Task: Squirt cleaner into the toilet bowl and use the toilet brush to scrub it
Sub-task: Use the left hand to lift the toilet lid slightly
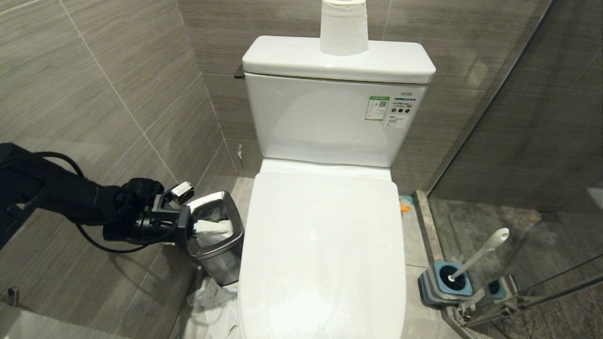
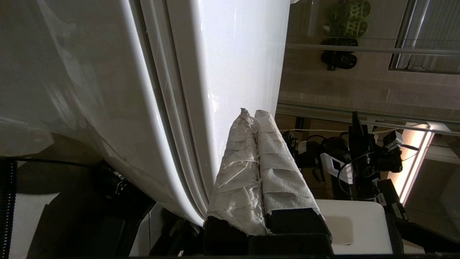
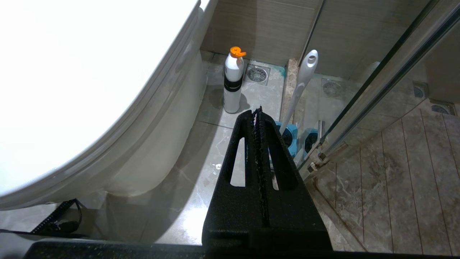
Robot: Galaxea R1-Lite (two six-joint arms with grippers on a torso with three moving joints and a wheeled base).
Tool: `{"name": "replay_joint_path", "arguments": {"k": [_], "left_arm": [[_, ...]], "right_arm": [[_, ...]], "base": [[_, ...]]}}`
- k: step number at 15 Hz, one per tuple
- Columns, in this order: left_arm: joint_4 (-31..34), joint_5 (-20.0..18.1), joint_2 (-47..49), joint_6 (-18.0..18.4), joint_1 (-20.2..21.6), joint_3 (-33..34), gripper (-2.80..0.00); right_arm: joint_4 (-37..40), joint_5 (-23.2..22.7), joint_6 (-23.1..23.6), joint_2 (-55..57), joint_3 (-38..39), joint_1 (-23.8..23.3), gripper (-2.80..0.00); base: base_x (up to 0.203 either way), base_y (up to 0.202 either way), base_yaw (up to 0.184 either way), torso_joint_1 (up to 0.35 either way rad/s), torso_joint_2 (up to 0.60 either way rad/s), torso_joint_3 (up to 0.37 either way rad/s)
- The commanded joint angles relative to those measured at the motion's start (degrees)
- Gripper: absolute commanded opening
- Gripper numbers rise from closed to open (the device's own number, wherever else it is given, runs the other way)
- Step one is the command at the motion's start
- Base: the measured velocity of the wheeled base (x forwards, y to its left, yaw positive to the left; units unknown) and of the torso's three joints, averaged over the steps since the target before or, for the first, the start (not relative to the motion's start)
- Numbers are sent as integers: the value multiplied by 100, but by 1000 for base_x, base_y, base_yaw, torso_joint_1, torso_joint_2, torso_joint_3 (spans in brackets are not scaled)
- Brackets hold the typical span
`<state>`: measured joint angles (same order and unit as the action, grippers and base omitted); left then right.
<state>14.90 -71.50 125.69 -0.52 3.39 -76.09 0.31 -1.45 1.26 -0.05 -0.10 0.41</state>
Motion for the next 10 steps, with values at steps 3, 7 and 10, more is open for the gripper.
{"name": "replay_joint_path", "arguments": {"k": [3, 7, 10], "left_arm": [[-13, -199, 78, -10, 48, 24, 0], [-14, -215, 17, -10, 39, 68, 0], [-15, -243, 27, -10, 128, 77, 0]], "right_arm": [[4, -4, -2, 5, 1, 2, -280], [-5, -4, 6, 5, 1, 2, -280], [-1, -4, 1, 5, 1, 2, -280]], "base": [[0, 0, 0, 0, 0, 0], [0, 0, 0, 0, 0, 0], [0, 0, 0, 0, 0, 0]]}}
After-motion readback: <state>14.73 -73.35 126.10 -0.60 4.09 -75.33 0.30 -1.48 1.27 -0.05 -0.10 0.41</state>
